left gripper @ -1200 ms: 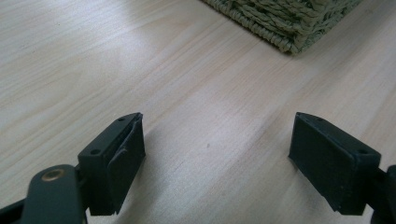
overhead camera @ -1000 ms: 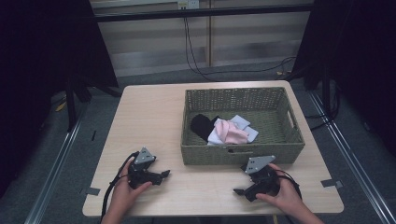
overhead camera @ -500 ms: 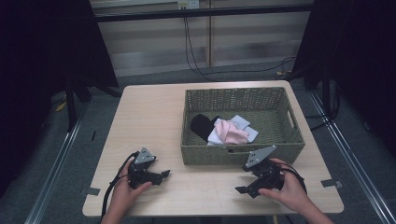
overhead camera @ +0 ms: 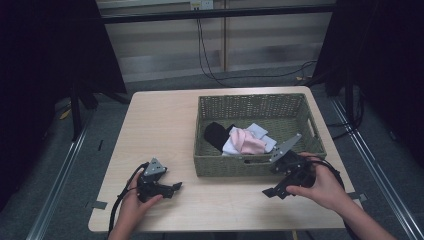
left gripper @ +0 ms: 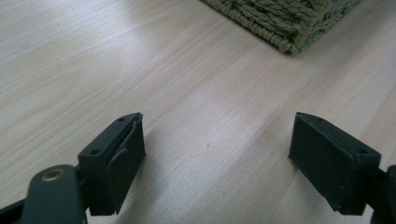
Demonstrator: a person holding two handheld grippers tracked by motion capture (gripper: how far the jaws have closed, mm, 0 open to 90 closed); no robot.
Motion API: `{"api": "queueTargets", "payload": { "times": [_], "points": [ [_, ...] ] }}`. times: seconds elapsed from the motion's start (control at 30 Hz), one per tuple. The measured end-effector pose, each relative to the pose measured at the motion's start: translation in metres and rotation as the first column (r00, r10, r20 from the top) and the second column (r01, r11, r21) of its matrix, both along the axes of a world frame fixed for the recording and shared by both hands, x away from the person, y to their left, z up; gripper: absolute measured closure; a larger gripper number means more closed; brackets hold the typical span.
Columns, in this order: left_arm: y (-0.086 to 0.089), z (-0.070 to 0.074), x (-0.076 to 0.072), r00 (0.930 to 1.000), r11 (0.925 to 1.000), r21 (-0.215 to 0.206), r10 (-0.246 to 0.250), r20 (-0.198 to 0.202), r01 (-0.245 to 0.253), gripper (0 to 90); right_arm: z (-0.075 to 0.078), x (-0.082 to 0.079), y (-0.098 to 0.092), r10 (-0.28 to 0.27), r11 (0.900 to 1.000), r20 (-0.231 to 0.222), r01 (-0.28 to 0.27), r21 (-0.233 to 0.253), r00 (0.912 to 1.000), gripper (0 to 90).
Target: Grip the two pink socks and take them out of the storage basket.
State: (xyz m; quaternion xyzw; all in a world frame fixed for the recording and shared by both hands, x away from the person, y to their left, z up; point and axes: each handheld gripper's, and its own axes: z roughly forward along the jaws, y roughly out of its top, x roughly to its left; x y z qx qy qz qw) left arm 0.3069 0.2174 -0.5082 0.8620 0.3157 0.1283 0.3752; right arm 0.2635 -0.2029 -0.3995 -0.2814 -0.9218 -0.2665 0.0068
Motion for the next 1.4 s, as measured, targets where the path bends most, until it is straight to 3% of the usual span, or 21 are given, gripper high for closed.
{"api": "queueTargets", "payload": {
  "times": [0.23, 0.43, 0.87, 1.13, 1.4],
  "points": [
    [0.000, 0.000, 0.000, 1.0000, 1.0000, 0.000, 0.000, 0.000, 0.000, 17.7, 0.025, 0.012, 0.001, 0.014, 0.999, 0.001, -0.014, -0.034, 0.9999, 19.3],
    [0.000, 0.000, 0.000, 1.0000, 1.0000, 0.001, -0.001, 0.000, 0.001, 17.7, 0.036, 0.023, 0.001, 0.024, 0.998, -0.003, -0.025, -0.057, 0.9997, 20.3],
    [0.000, 0.000, 0.000, 1.0000, 1.0000, 0.000, 0.000, 0.000, 0.000, 17.7, 0.055, 0.065, -0.008, -0.064, 0.993, 0.027, 0.067, -0.094, 0.9976, 22.2],
    [0.000, 0.000, 0.000, 1.0000, 1.0000, 0.001, 0.000, 0.000, 0.000, 17.7, 0.052, 0.091, -0.011, -0.117, 0.987, 0.029, 0.119, -0.107, 0.9927, 24.5],
    [0.000, 0.000, 0.000, 1.0000, 1.0000, 0.000, 0.000, 0.000, 0.000, 17.7, 0.030, 0.120, -0.011, -0.165, 0.974, 0.002, 0.163, -0.158, 0.9864, 28.9]
  ]
}}
